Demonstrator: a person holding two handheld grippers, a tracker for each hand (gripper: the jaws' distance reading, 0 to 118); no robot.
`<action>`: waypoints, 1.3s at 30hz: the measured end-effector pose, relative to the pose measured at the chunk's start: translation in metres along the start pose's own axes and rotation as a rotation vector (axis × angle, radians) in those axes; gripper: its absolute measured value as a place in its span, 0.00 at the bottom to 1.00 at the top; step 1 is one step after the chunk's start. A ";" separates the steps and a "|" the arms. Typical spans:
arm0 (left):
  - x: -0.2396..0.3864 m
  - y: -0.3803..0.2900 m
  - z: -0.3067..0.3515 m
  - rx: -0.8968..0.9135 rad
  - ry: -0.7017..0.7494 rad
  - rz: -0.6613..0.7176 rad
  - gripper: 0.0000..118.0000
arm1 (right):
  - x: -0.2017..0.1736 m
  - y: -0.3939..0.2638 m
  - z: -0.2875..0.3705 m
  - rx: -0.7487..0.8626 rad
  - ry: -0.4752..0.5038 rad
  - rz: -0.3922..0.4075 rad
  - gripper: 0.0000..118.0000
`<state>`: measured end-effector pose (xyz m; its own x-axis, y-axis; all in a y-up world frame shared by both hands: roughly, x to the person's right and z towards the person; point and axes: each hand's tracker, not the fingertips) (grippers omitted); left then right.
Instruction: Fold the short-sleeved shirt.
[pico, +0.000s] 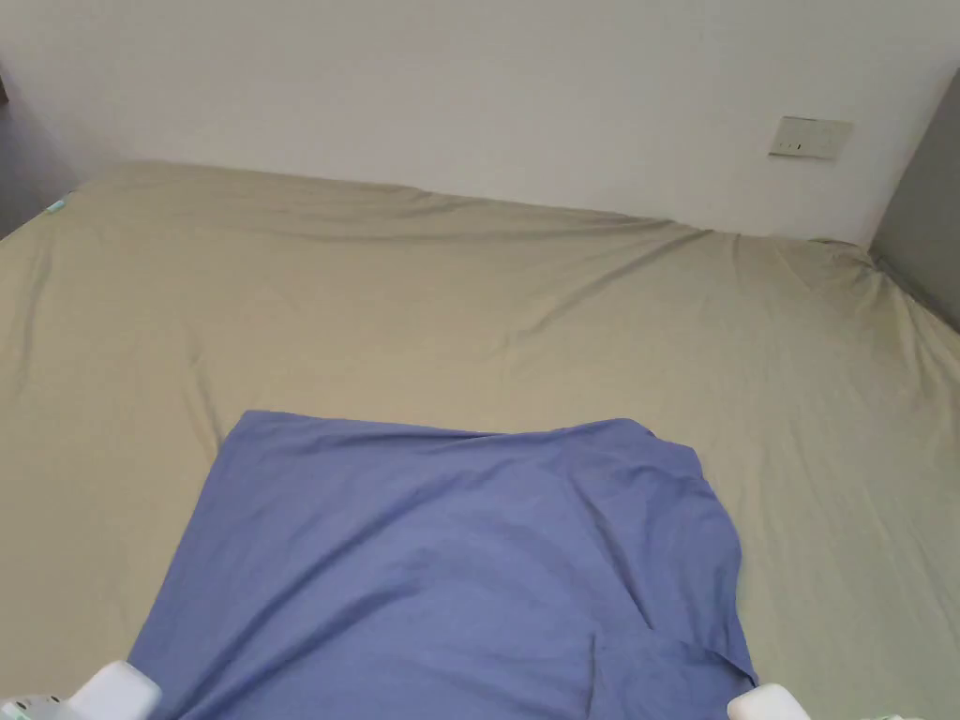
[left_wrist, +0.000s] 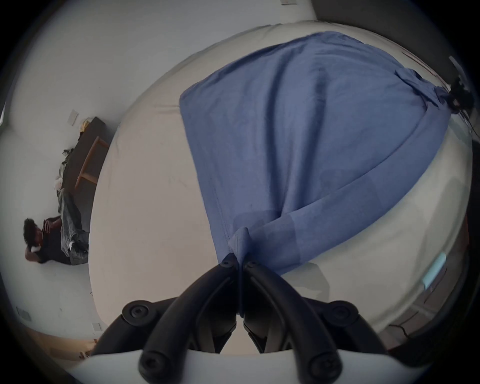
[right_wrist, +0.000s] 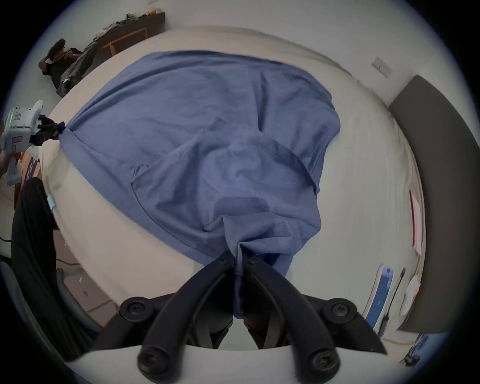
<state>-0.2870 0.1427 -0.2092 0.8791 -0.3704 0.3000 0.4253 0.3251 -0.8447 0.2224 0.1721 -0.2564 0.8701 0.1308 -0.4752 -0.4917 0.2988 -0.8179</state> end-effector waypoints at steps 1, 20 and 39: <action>0.006 -0.003 0.005 0.003 -0.010 -0.023 0.00 | -0.001 -0.007 0.003 -0.017 0.029 -0.019 0.06; 0.019 -0.023 0.008 -0.018 -0.010 0.031 0.51 | -0.005 -0.043 -0.006 -0.067 -0.058 -0.187 0.88; 0.011 0.109 0.298 1.084 0.303 0.486 0.69 | -0.097 0.074 0.261 1.038 -0.341 -0.154 0.63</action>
<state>-0.1668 0.4329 -0.1656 0.9721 -0.1488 -0.1813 0.1531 0.9882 0.0100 0.1110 0.4288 -0.1866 0.9621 0.2299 -0.1467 -0.2474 0.9621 -0.1150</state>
